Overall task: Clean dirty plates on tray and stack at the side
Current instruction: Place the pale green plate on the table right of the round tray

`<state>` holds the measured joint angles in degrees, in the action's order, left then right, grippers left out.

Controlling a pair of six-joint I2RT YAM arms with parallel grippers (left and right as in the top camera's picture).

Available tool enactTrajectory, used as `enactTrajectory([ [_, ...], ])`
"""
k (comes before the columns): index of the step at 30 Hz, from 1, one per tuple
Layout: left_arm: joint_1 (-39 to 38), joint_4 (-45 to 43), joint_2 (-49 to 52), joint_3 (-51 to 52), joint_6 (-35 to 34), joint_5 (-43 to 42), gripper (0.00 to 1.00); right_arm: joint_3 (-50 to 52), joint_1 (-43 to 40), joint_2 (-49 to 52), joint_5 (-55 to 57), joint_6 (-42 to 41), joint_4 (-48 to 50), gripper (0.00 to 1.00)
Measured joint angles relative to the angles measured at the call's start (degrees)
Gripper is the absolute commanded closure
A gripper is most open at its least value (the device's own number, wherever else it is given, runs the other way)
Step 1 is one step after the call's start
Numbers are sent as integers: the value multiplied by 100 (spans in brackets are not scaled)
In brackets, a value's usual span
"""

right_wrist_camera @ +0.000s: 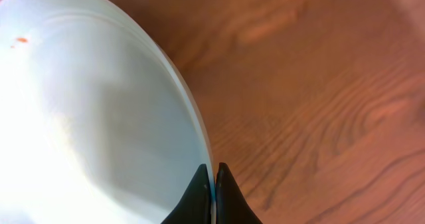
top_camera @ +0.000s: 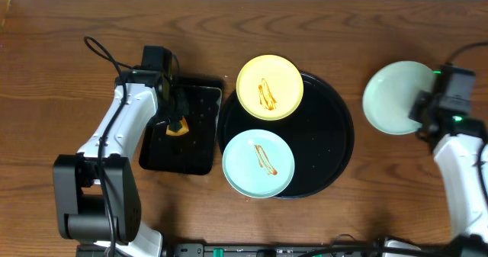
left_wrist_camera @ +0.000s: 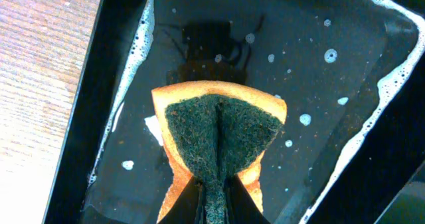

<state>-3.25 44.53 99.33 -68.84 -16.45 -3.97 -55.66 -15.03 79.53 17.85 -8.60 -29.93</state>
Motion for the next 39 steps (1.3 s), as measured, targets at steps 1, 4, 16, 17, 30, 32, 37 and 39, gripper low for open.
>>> enactTrajectory([
  [1,0,0,0,0,0,-2,92,0,-223,133,-166,-20,37,99],
  [4,0,0,0,0,0,0,92,2,-745,581,-584,-59,201,99],
  [16,0,20,0,0,2,0,93,2,-1388,1248,-1403,-168,557,60],
  [17,0,22,0,0,0,0,92,2,-1388,1246,-1436,-138,557,54],
  [30,0,20,0,0,2,0,92,-17,-466,442,-4210,400,-732,29],
  [32,0,22,0,0,2,2,92,-9,-149,444,-4382,505,-1097,29],
  [37,0,22,0,0,0,0,92,31,802,446,-4684,566,-1613,1],
  [39,0,20,0,0,2,0,92,37,1102,444,-4817,533,-1698,1],
])
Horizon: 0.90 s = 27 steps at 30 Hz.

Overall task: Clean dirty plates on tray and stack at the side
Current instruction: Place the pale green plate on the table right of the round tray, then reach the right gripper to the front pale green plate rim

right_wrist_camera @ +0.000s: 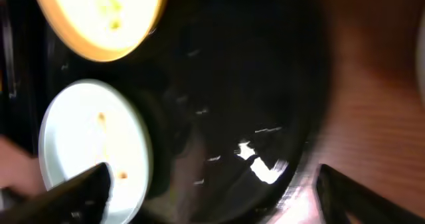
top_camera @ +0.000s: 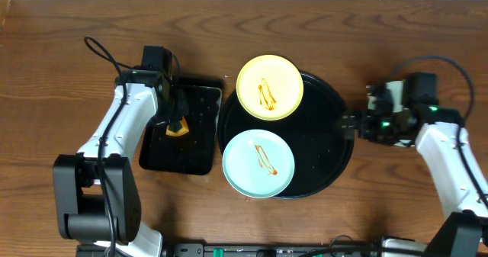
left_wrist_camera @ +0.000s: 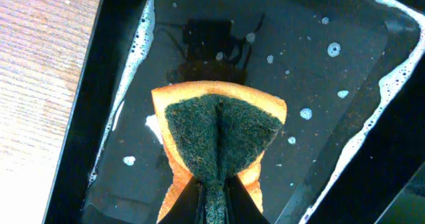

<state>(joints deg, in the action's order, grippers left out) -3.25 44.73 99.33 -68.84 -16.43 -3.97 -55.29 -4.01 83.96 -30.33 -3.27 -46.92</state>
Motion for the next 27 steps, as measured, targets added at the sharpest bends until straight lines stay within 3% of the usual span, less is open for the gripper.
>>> enactTrajectory([
  [5,0,2,0,0,0,0,92,11,682,0,-144,-129,-57,1],
  [9,0,0,0,0,-2,0,92,22,1158,0,-13,-404,111,12],
  [15,0,2,0,0,0,0,92,28,2059,0,518,-1029,-44,12],
  [18,0,2,0,0,-2,0,92,31,2610,0,780,-1635,-192,19],
  [27,0,2,0,0,-2,0,92,39,3834,0,1285,-4347,-616,17],
])
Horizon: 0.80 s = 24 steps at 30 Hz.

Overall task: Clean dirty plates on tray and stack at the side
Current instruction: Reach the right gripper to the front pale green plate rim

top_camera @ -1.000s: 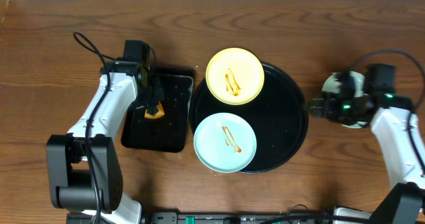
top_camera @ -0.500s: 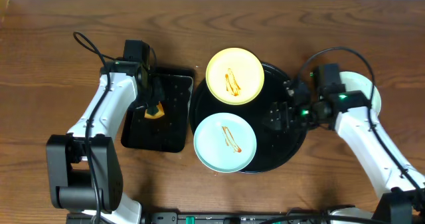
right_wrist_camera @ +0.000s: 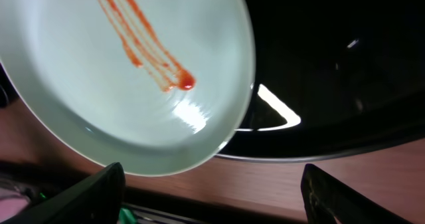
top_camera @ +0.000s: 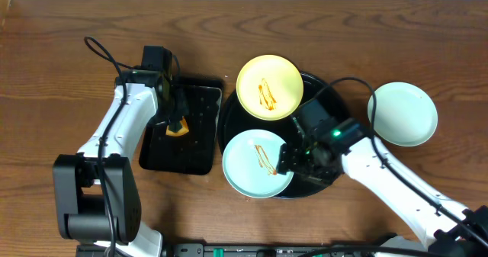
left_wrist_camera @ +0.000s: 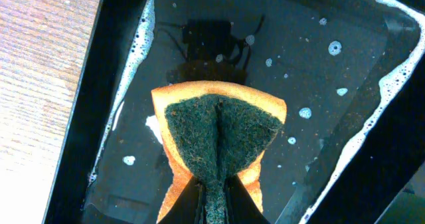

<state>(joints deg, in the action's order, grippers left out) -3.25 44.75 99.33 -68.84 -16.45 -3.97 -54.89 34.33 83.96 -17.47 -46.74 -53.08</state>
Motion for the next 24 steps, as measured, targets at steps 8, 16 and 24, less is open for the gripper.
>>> enactTrajectory([
  [8,0,0,0,0,0,0,92,0,1272,9,426,-1709,365,19],
  [16,0,0,0,0,0,0,92,0,1856,481,549,-2719,697,17],
  [24,0,13,0,0,0,0,92,2,1878,846,520,-3042,944,16],
])
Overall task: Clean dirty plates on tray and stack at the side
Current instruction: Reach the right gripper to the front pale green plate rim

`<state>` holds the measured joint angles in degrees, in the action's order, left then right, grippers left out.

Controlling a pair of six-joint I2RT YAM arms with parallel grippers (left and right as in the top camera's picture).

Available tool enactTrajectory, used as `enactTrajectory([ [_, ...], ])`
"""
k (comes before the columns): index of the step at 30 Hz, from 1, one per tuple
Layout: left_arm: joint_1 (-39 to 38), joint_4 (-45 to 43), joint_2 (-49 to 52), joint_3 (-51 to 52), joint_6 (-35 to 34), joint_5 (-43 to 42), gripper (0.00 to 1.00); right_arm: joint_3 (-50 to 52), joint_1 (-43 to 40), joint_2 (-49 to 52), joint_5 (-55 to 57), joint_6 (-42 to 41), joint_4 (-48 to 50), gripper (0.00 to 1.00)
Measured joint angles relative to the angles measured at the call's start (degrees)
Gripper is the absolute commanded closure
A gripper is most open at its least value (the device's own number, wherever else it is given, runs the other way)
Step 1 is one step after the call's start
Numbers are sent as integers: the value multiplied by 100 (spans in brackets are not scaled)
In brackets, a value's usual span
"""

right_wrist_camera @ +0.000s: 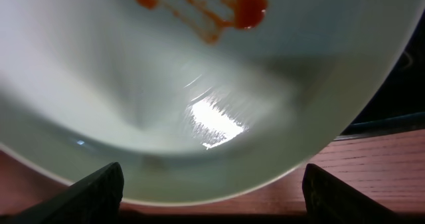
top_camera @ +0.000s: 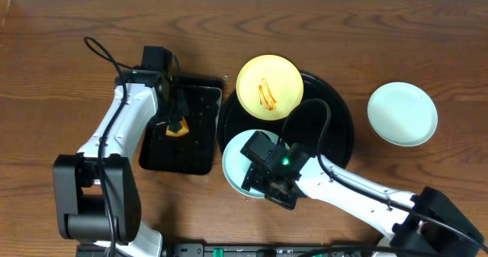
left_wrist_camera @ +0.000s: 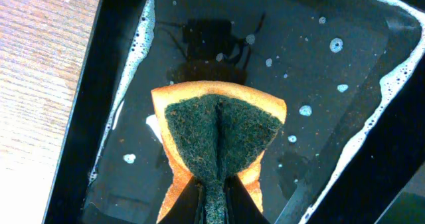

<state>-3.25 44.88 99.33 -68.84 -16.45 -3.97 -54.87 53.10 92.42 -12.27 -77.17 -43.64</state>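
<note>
A pale blue plate [top_camera: 236, 162] streaked with ketchup lies at the front left of the round black tray [top_camera: 335, 135]. My right gripper [top_camera: 268, 182] hovers low over its front rim, open wide, with its fingers [right_wrist_camera: 93, 194] spread to either side of the plate [right_wrist_camera: 199, 71]. A yellow plate [top_camera: 269, 87] with ketchup sits at the tray's back left. In the soapy basin [left_wrist_camera: 345, 71], my left gripper [left_wrist_camera: 211, 201] is shut on a folded orange and green sponge [left_wrist_camera: 219, 134].
One clean pale green plate [top_camera: 402, 114] rests on the wooden table [top_camera: 61, 59] to the right of the tray. The black basin [top_camera: 183, 127] stands left of the tray, close to its rim. The right arm stretches across the front of the table.
My right gripper has shifted from the blue plate's right side to low over its front rim, still open. The left gripper and sponge have not moved.
My right gripper was shut on the pale green plate's rim at the table's right side. Later it was open, between that plate and the tray, then over the tray beside the blue plate, now at that plate's front rim. The left gripper held the sponge throughout.
</note>
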Motion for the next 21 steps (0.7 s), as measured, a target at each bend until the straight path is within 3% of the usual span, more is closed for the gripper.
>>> enactTrajectory([
  [3,0,7,0,0,0,0,92,0,0,70,-35,-68,0,19],
  [10,0,7,0,0,2,0,92,0,0,186,-127,-173,-2,54],
  [21,0,9,0,0,2,0,92,0,0,186,-120,-210,-42,81],
])
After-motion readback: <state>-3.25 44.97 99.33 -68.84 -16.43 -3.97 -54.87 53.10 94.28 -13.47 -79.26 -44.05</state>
